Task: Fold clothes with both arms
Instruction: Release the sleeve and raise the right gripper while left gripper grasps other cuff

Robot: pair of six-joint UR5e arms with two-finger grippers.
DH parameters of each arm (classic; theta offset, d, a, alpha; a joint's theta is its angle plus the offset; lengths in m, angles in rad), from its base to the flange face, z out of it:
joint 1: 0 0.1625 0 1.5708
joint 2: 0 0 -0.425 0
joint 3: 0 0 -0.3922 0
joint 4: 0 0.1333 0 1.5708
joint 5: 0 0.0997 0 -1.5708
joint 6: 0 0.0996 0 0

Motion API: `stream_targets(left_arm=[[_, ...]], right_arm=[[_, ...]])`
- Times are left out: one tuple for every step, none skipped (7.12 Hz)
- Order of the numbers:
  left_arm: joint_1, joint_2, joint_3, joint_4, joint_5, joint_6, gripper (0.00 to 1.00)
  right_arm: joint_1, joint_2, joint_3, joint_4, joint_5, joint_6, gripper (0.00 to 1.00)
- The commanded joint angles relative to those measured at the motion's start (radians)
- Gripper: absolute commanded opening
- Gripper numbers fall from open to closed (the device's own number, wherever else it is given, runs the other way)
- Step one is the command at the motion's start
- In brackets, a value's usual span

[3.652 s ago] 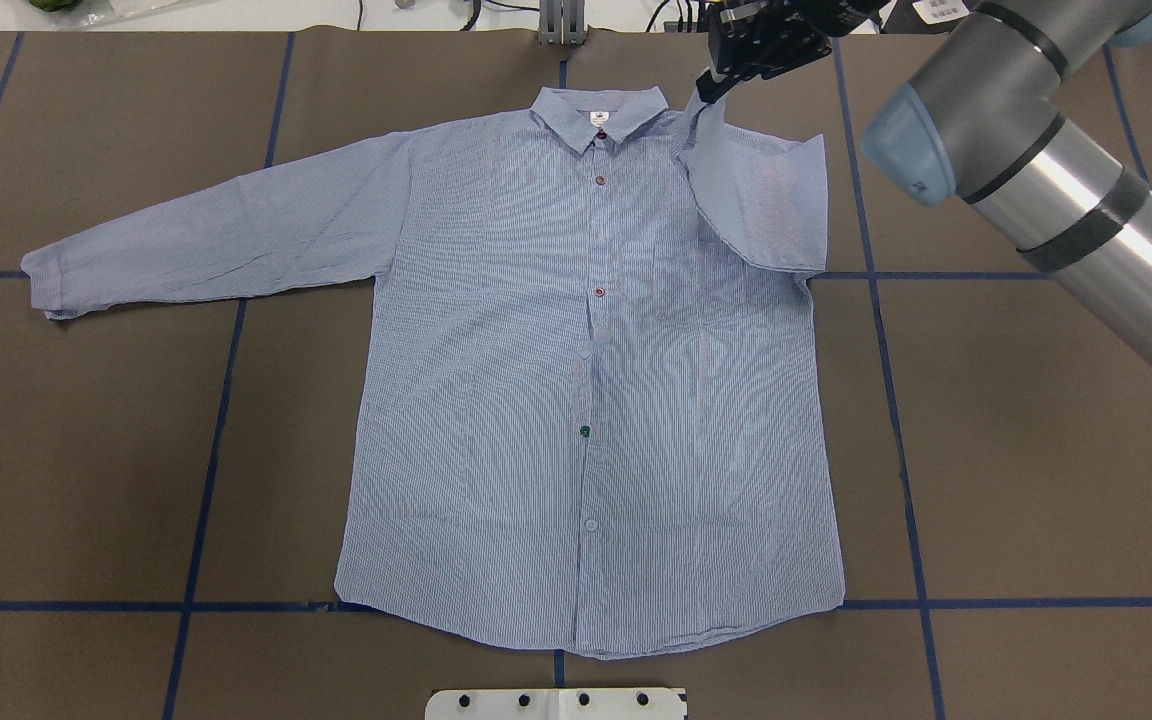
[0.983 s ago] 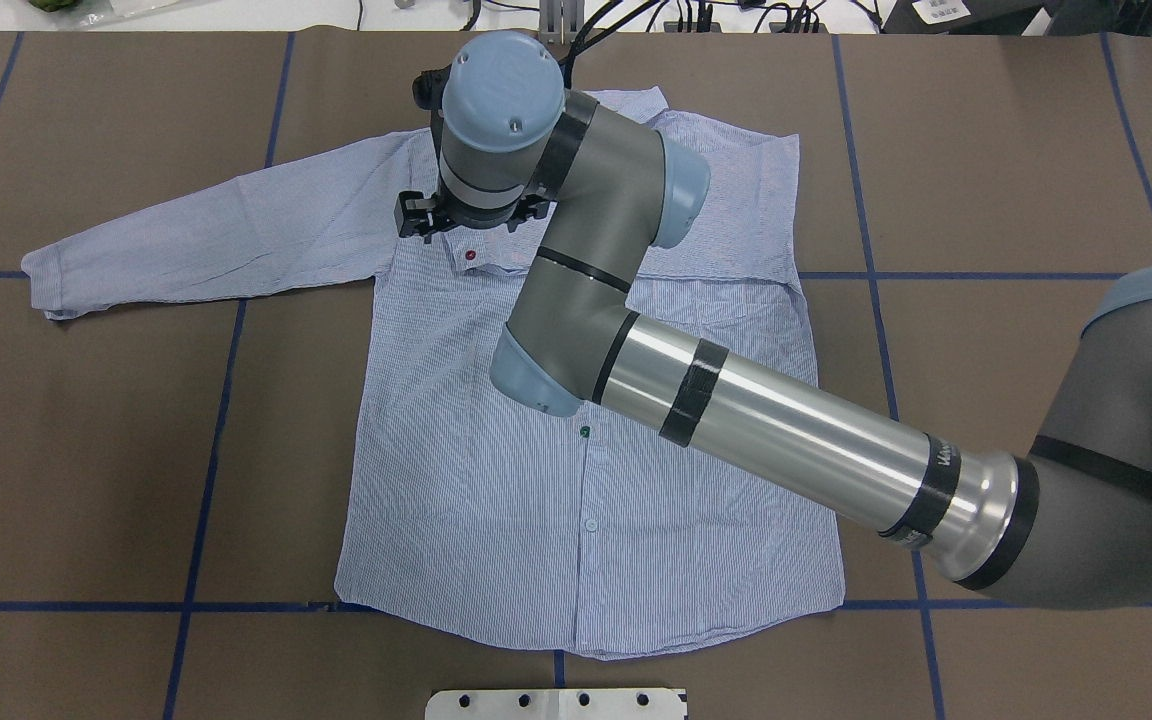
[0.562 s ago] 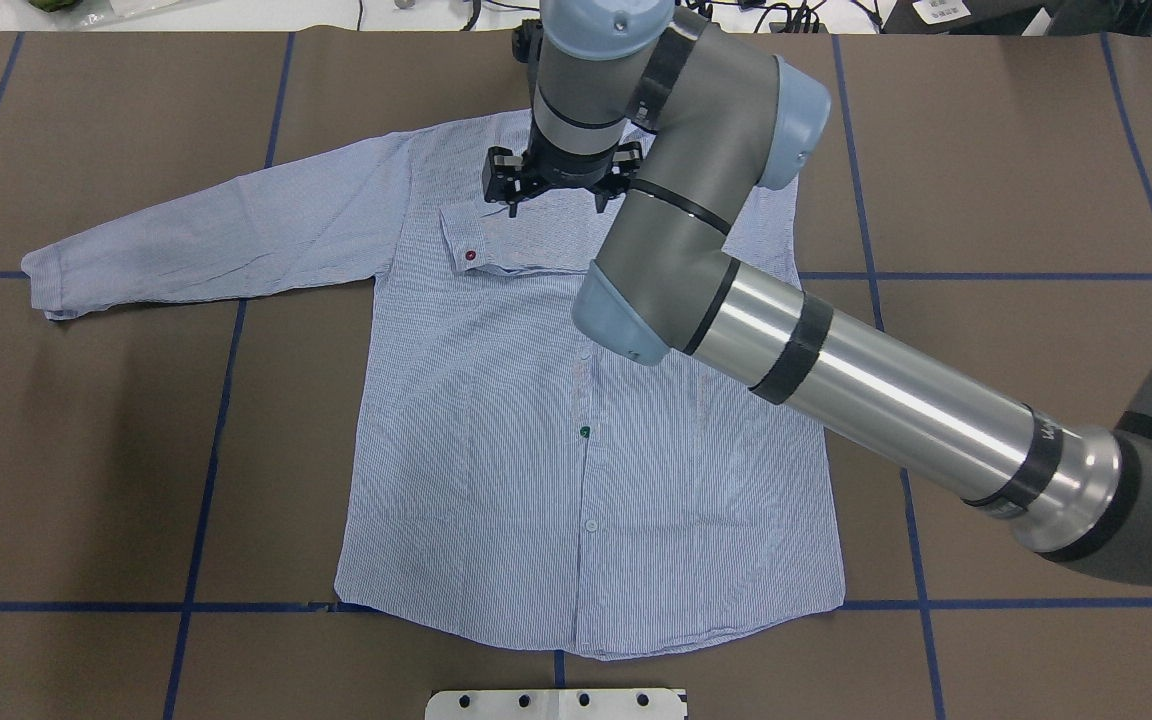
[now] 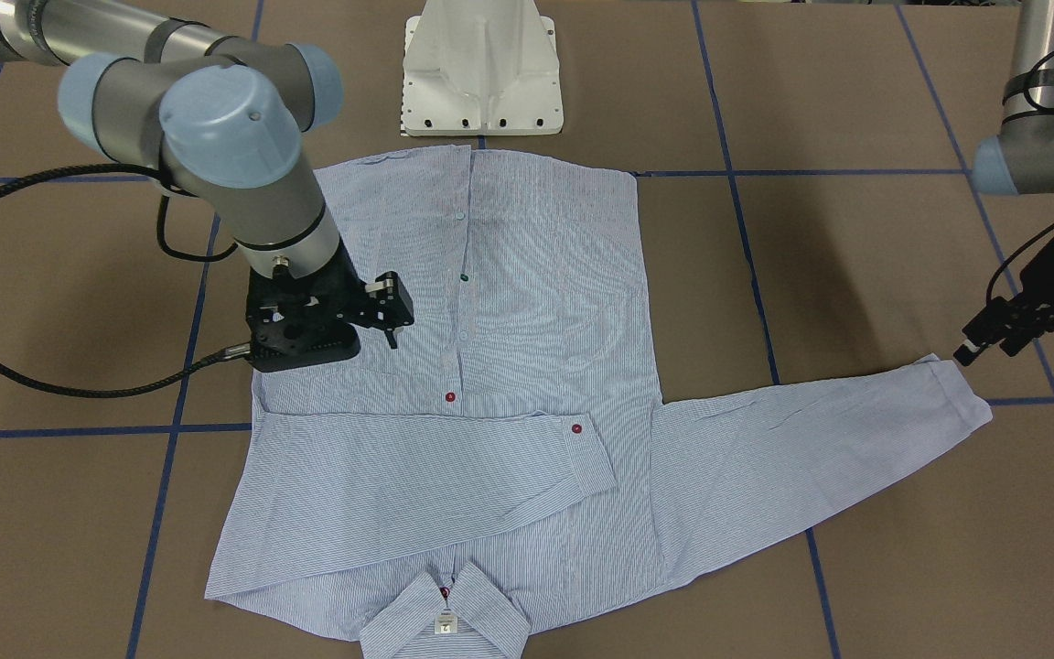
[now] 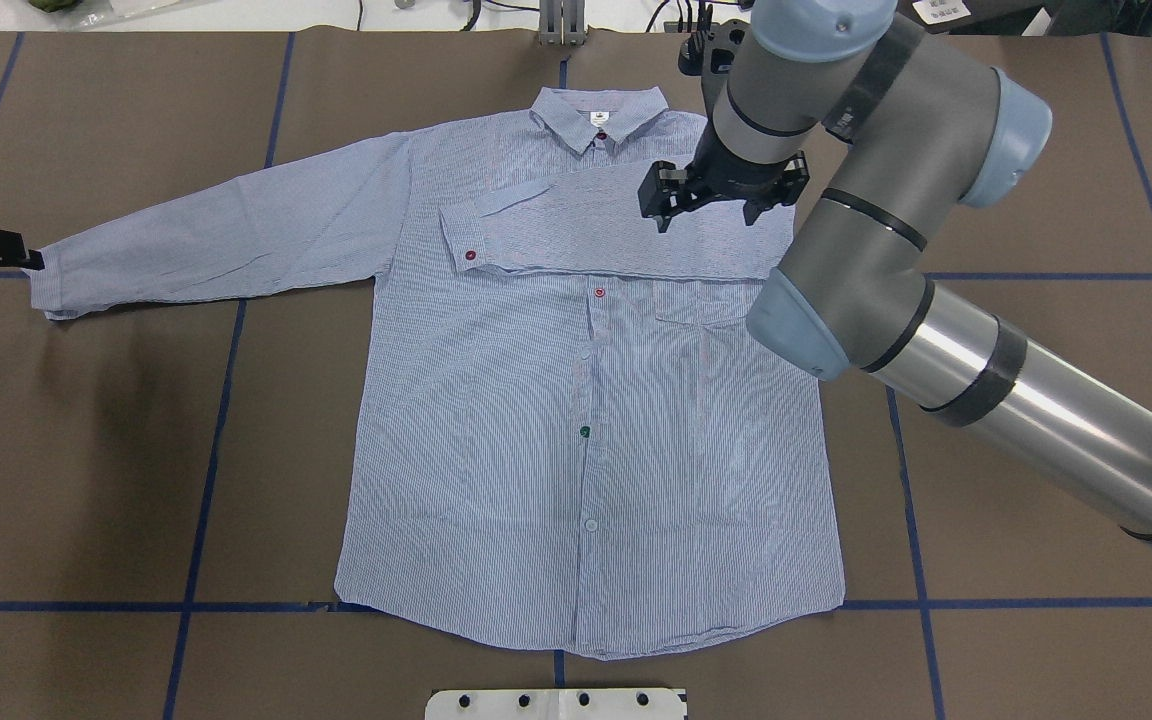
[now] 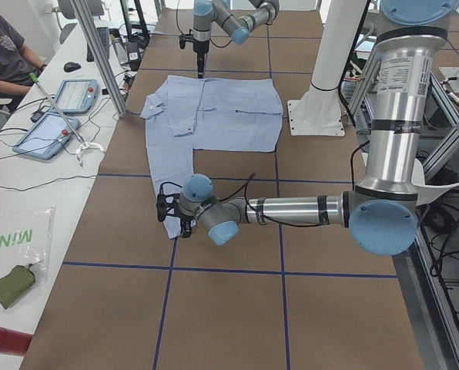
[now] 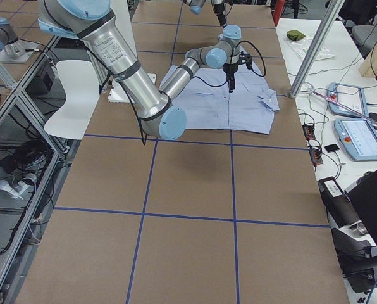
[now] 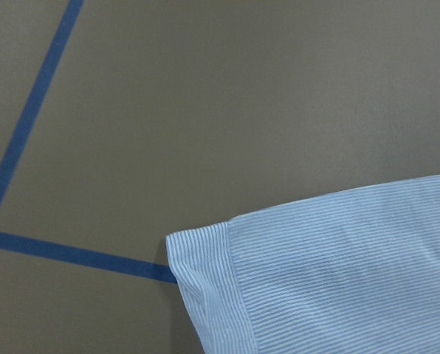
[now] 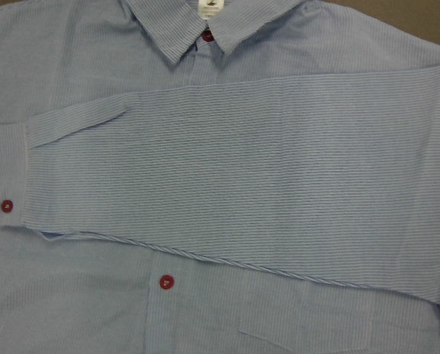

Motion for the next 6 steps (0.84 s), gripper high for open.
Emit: stream_targets(left_arm=[[0.033,0.001,0.017,-0.014,0.037,-0.044,0.85],[0.035,-0.004,0.028,-0.014,0.037,-0.043,0.78],[0.035,-0.007,0.043,-0.014,0.037,-0.043,0.69],[0.035,-0.008,0.051,-0.014,0.037,-0.043,0.59],[0.035,-0.010,0.053,-0.014,0.037,-0.045,0.55],[0.035,-0.010,0.057,-0.014,0.037,-0.045,0.54]], right_arm=[[0.024,-0.073,0.077,-0.031,0.008,-0.047,1.00],[0.024,-0.072,0.077,-0.031,0.013,-0.049,1.00],[0.025,-0.072,0.077,-0.031,0.013,-0.049,1.00],[0.025,-0.073,0.077,-0.031,0.013,-0.049,1.00],[0.024,-0.073,0.077,-0.031,0.013,-0.048,1.00],[0.024,-0.073,0.077,-0.031,0.013,-0.049,1.00]])
